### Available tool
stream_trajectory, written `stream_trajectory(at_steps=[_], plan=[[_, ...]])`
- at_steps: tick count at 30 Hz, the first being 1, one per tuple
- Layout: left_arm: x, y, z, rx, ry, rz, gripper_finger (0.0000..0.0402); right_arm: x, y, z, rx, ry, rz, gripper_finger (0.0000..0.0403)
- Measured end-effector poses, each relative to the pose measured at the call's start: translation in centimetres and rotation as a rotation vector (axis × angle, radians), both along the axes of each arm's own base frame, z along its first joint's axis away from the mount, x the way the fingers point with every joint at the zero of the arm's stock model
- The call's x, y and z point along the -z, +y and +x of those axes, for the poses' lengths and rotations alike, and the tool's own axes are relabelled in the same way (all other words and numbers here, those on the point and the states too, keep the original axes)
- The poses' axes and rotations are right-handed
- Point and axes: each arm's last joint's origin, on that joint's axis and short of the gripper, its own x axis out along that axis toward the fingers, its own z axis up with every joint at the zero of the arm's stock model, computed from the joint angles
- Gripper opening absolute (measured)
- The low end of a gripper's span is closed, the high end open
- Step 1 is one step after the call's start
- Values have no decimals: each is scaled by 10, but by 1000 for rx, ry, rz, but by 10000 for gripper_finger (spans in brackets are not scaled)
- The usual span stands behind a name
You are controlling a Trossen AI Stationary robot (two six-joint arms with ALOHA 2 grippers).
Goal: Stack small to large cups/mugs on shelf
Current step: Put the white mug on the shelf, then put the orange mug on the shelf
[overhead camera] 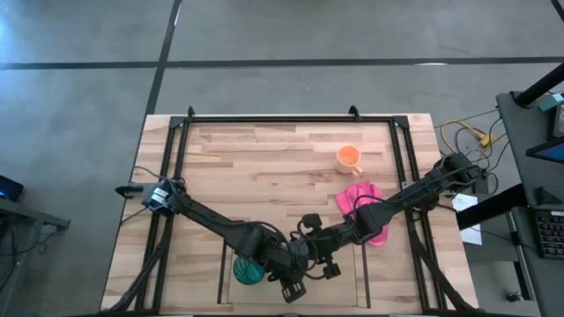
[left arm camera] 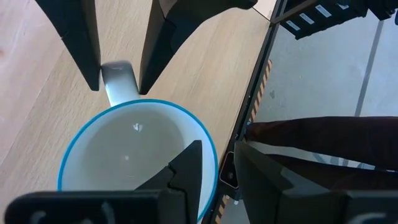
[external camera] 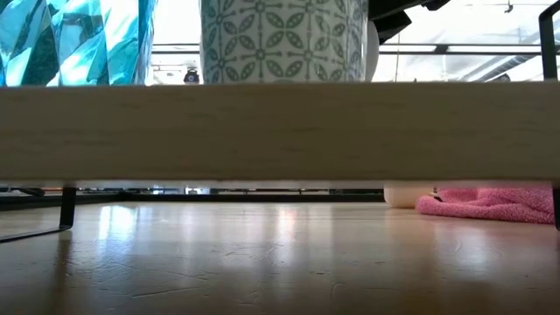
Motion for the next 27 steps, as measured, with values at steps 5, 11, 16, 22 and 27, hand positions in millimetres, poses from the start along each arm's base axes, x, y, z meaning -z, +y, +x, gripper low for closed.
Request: stream_trajectory(at_steps=[5, 11, 16, 22, 27], plan=[[0, 1, 1, -2, -1, 0, 79, 0, 0, 0, 20, 12, 19, 105], [0, 1, 1, -3, -1, -1, 80, -5, 0, -1, 14, 20, 27, 100], [0, 2, 1, -4, -3, -1, 80, -16, 0, -7, 3, 83, 22, 102], [0, 2, 1, -6, -3, 1, 80, -32, 1, -12, -3, 113, 48, 98], [0, 2, 1, -10, -3, -3, 80, -56, -1, -16, -1, 98, 60, 90]])
